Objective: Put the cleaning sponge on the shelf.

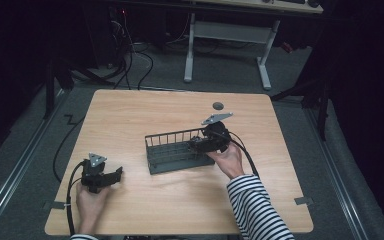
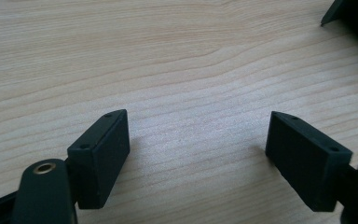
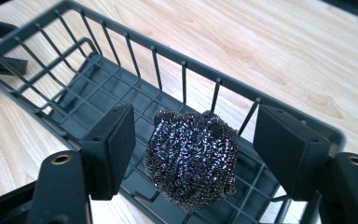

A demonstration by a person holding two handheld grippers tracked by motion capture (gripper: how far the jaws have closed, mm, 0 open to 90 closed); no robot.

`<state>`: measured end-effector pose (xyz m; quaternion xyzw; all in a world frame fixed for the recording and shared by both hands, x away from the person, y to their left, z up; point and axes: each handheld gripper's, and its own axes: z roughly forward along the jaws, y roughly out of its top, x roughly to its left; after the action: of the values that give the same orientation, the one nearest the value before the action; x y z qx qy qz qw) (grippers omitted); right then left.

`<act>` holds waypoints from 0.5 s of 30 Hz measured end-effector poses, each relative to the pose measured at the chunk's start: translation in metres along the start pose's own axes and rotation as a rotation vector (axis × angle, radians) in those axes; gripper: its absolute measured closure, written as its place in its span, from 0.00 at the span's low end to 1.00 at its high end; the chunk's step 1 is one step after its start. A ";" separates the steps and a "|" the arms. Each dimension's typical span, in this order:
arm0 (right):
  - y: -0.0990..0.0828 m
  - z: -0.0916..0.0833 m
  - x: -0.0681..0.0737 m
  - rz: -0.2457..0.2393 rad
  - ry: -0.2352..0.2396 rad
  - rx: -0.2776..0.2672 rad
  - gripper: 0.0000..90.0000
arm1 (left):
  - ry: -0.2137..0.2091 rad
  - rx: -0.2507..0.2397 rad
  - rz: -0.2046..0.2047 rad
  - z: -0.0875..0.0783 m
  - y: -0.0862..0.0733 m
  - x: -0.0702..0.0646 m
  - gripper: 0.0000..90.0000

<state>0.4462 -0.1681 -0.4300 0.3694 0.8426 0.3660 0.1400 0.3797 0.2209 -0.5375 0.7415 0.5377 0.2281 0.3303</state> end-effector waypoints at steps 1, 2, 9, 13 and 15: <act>0.000 -0.002 0.000 -0.003 -0.002 -0.006 0.34 | 0.000 0.000 0.000 0.000 0.000 0.000 0.25; 0.000 -0.005 0.000 -0.001 -0.003 -0.013 0.34 | 0.000 0.000 0.000 0.000 0.000 0.000 0.25; -0.004 -0.023 -0.005 0.016 -0.018 -0.047 0.35 | -0.003 0.000 0.005 0.000 0.000 0.000 0.24; -0.008 -0.037 -0.009 0.029 -0.030 -0.068 0.37 | -0.003 0.000 0.005 0.000 0.000 -0.001 0.24; -0.012 -0.044 -0.013 0.048 -0.027 -0.080 0.37 | -0.003 0.000 0.004 0.000 0.000 -0.001 0.24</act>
<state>0.4263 -0.2056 -0.4082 0.3887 0.8162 0.3975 0.1570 0.3798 0.2201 -0.5376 0.7430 0.5356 0.2277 0.3304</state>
